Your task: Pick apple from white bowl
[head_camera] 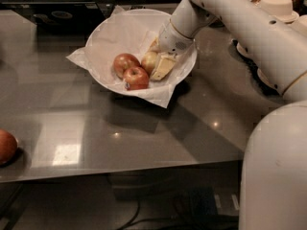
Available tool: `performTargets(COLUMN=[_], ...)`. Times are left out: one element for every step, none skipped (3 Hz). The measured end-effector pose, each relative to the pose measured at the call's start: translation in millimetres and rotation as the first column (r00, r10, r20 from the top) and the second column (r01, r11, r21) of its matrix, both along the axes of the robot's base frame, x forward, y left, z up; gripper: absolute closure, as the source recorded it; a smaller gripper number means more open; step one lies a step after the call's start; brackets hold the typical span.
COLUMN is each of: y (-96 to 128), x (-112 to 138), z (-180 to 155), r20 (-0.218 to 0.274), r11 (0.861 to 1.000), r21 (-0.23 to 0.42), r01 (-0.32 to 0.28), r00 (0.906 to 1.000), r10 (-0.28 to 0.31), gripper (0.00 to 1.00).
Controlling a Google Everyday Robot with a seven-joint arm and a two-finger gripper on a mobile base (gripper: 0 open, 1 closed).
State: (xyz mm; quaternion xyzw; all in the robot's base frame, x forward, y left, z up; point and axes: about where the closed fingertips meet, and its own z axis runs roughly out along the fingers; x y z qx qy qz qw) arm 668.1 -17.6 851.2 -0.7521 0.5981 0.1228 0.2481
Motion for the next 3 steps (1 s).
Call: performTargets(y=[0.0,0.0,-2.6], x=[0.0,0.0,-6.7], z=[0.0,0.0,10.1], r20=[0.0,0.0,0.004], r11=[1.0,1.0,0.998], r21=[0.0,0.0,0.054], r01=[0.0,0.0,0.014], r00=[1.0,1.0,0.9999], r10=[0.0,0.0,-0.014], gripper=[0.79,0.99,1.0])
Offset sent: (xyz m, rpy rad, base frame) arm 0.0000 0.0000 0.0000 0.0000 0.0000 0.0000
